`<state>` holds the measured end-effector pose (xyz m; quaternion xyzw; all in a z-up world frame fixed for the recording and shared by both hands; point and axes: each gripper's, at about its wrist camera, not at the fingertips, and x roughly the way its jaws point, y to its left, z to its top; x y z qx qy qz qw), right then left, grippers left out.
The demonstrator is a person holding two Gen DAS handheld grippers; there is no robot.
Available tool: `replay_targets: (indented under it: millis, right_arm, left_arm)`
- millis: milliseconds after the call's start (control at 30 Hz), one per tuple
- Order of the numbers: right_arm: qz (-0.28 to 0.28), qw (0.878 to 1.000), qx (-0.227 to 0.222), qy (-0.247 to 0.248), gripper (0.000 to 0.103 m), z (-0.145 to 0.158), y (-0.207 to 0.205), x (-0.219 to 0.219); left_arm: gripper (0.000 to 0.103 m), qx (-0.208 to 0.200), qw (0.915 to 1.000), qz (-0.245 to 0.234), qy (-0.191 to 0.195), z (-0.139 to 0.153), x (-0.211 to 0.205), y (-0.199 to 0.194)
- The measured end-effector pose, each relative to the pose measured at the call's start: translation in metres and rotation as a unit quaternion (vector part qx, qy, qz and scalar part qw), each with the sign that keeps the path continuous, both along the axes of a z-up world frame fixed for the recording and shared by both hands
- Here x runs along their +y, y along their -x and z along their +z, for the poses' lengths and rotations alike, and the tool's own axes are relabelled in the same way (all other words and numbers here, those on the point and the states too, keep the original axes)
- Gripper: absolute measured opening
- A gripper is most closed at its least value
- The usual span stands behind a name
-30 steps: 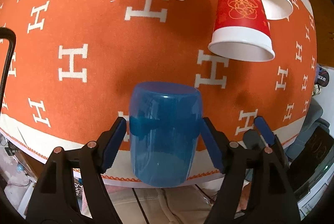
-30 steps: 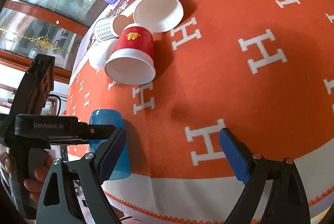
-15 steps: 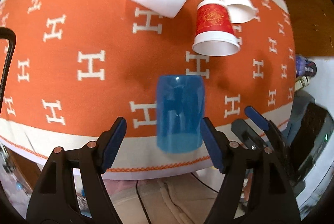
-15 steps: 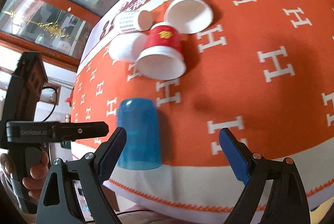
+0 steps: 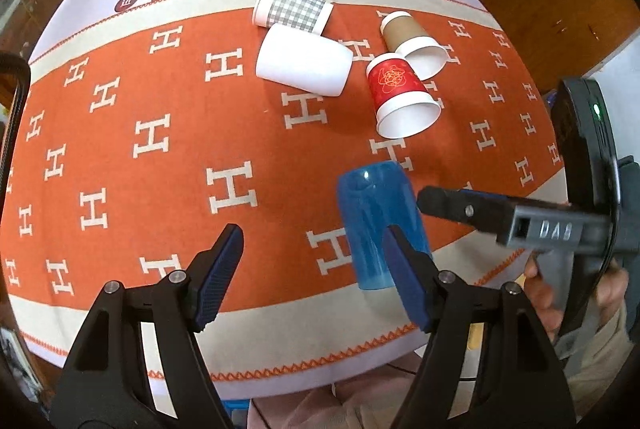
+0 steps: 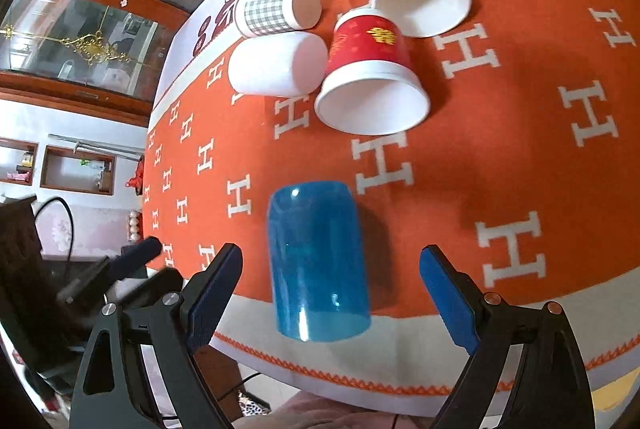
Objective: Flip cup upside down
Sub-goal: 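Bring the right gripper to the blue cup held by the left gripper, then grasp the blue cup with the right gripper while the left gripper releases it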
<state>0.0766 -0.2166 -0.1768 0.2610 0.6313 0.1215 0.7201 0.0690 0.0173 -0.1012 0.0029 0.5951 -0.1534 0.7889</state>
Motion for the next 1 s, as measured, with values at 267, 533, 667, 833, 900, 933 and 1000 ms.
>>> replay_targets:
  millis: [267, 533, 667, 833, 900, 933, 1000]
  right_arm:
    - [0.040, 0.998, 0.042, -0.020, 0.091, -0.024, -0.023, 0.021]
    - [0.072, 0.993, 0.084, -0.033, 0.071, -0.056, -0.043, 0.034]
    - [0.083, 0.993, 0.075, -0.022, 0.070, -0.056, -0.044, 0.037]
    - [0.076, 0.996, 0.045, -0.017, 0.069, -0.043, -0.037, 0.040]
    - [0.070, 0.997, 0.015, -0.020, 0.069, -0.031, -0.033, 0.042]
    - [0.067, 0.998, -0.014, -0.010, 0.069, -0.022, -0.030, 0.043]
    - [0.067, 0.996, -0.065, 0.010, 0.069, -0.009, -0.024, 0.046]
  left_arm:
    - [0.069, 0.012, 0.9997, 0.015, 0.013, -0.034, 0.015, -0.005]
    - [0.069, 0.014, 0.9988, 0.037, 0.027, -0.059, 0.029, -0.011]
    - [0.069, 0.019, 0.9980, 0.047, 0.038, -0.064, 0.034, -0.013]
    - [0.069, 0.013, 0.9975, 0.056, 0.040, -0.060, 0.038, -0.013]
    - [0.069, 0.002, 0.9974, 0.061, 0.040, -0.056, 0.040, -0.012]
    - [0.069, -0.005, 0.9972, 0.063, 0.039, -0.053, 0.041, -0.012]
    - [0.069, -0.021, 0.9966, 0.070, 0.038, -0.049, 0.043, -0.011]
